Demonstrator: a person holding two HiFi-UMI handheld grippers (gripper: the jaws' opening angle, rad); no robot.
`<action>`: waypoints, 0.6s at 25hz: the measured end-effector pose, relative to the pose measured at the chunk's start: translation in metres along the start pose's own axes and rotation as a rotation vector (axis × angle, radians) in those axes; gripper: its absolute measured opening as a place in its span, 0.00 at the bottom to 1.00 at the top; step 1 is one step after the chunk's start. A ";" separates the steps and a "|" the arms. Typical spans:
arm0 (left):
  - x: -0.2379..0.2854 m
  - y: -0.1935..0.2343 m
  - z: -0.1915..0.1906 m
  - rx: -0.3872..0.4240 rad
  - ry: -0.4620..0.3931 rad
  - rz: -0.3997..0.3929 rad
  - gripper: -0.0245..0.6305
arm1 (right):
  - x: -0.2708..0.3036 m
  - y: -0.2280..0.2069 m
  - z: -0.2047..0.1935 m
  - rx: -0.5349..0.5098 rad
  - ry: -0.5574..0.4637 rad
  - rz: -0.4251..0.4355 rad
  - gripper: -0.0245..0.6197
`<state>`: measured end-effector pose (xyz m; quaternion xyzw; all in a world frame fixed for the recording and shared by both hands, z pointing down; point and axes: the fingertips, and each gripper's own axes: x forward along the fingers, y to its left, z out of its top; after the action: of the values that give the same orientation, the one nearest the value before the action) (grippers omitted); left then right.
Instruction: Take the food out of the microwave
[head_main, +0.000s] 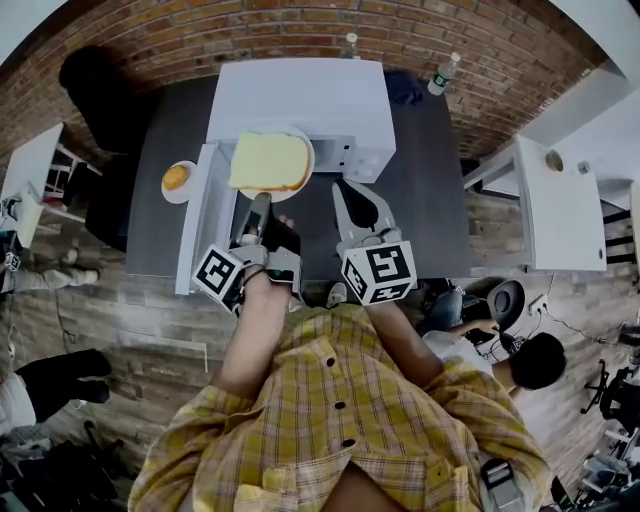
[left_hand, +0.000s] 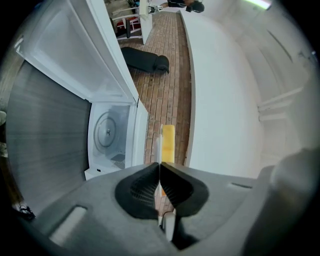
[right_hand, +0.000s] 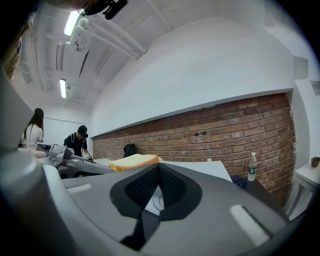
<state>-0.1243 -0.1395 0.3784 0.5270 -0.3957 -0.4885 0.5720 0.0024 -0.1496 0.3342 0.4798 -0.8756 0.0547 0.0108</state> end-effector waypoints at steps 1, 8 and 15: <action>0.001 -0.003 -0.001 0.003 0.001 -0.004 0.05 | 0.000 -0.001 0.002 -0.003 -0.005 0.000 0.04; 0.003 -0.019 -0.010 0.030 0.007 -0.024 0.05 | 0.002 -0.003 0.006 -0.014 -0.014 0.010 0.04; 0.006 -0.029 -0.015 0.059 -0.006 -0.025 0.05 | 0.003 -0.010 0.006 -0.013 -0.012 0.015 0.04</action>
<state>-0.1129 -0.1407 0.3471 0.5470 -0.4050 -0.4851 0.5491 0.0094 -0.1578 0.3293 0.4737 -0.8794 0.0462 0.0083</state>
